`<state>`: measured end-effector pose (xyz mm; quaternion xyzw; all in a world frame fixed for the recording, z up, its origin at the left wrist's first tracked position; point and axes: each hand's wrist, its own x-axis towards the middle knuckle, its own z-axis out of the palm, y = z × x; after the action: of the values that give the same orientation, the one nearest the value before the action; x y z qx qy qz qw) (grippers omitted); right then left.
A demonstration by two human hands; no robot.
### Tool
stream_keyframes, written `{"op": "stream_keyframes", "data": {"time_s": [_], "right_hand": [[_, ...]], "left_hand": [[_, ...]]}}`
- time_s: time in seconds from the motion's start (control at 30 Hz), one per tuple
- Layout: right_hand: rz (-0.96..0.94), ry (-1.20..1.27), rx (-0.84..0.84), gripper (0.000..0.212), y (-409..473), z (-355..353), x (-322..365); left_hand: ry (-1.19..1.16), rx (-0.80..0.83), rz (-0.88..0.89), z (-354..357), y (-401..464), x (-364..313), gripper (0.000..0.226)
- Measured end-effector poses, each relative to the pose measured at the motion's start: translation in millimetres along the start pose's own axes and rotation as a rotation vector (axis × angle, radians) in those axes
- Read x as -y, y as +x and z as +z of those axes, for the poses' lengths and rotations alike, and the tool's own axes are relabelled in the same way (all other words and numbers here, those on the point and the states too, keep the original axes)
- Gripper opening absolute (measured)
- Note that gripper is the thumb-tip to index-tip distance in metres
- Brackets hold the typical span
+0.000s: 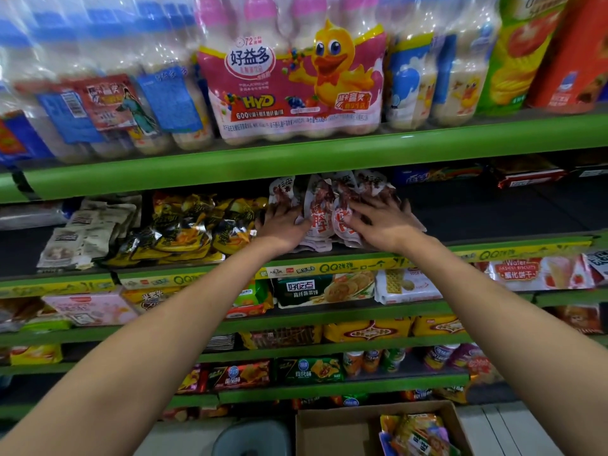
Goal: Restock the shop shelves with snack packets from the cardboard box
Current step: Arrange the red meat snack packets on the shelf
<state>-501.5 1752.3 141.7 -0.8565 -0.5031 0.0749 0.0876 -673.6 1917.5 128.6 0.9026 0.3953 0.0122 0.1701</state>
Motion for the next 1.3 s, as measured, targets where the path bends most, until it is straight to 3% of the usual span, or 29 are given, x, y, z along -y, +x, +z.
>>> {"op": "stream_keyframes", "data": {"time_s": [0.23,0.37,0.53,0.7,0.93,1.07,1.17,1.23,1.3], "right_hand": [[-0.027,-0.003,0.000,0.065,-3.0,-2.4,-7.1],[0.049,0.048,-0.110,0.065,-2.3,-0.9,-4.6],[0.089,0.000,-0.017,0.074,-2.4,5.5,0.3],[0.114,0.003,-0.032,0.080,-2.5,9.5,-1.0],[0.112,0.019,-0.096,0.075,-3.1,13.8,-1.5],[0.122,0.061,-0.100,0.074,-3.0,14.5,-3.4],[0.120,0.057,-0.100,0.073,-2.9,15.0,-4.5],[0.116,0.058,-0.100,0.073,-3.0,15.2,-4.8],[0.114,0.066,-0.093,0.072,-2.9,15.4,-5.2]], "left_hand": [[-0.028,0.015,-0.028,1.9,-2.7,2.8,0.067],[-0.053,-0.077,-0.017,1.9,-0.5,-3.2,0.062],[0.005,-0.188,-0.020,-2.1,0.1,-14.7,0.052],[0.032,-0.132,-0.119,-6.6,8.9,-26.8,0.067],[-0.320,-0.006,-0.262,-20.4,20.8,-38.2,0.093],[-0.965,0.075,-0.264,-33.6,24.8,-44.1,0.045],[-1.191,-0.006,-0.293,-50.7,21.1,-42.1,0.007],[-1.298,-0.055,-0.300,-57.7,18.8,-31.7,0.021],[-1.302,-0.018,-0.248,-57.6,15.0,-15.5,0.012]]}}
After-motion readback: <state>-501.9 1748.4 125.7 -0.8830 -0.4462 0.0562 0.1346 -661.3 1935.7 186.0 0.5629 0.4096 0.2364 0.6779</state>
